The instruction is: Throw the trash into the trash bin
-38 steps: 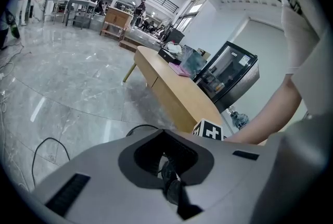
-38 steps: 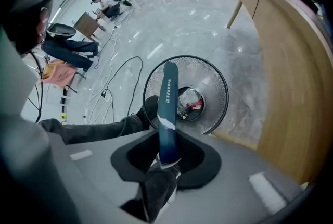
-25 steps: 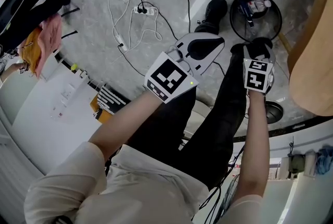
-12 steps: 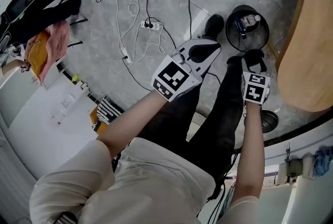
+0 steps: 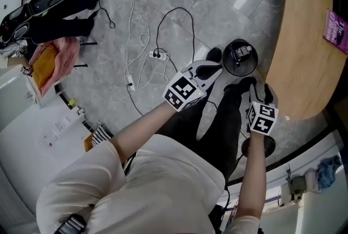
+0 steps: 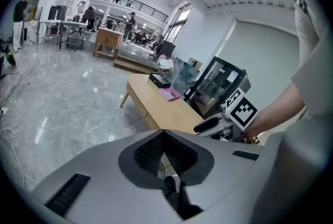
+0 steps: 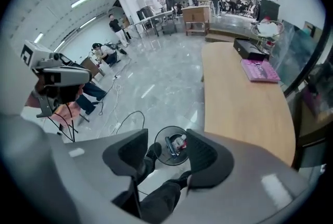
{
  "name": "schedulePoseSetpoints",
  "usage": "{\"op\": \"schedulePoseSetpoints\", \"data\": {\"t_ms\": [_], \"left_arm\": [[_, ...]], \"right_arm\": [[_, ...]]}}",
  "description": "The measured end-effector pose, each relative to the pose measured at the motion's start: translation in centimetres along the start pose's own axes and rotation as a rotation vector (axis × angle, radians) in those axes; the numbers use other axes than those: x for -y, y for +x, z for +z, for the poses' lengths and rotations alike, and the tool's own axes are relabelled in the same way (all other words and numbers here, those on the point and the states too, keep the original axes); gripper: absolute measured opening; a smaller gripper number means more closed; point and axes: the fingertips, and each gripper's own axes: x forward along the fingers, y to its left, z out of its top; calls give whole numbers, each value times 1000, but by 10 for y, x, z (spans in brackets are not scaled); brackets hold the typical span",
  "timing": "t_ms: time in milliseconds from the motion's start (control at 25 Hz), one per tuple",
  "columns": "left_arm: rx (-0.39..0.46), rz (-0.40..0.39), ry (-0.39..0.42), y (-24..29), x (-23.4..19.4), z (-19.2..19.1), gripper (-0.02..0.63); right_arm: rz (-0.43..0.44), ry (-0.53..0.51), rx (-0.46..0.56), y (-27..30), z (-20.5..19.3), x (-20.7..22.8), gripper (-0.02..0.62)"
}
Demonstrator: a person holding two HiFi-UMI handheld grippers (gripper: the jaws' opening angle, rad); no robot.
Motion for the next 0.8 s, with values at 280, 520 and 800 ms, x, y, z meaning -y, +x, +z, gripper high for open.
{"op": "schedulePoseSetpoints", "data": {"t_ms": [280,520,800], "left_arm": [[67,-13,63,-47,35,87,6],[121,-42,80,-91,71,149,6],[206,-84,151,-142,111,214,6]], "right_arm": [[-45,11,146,-102,65,0,193],[-94,3,305,-205,118,2,141],[-144,17,495,-312,170,5,107]]}}
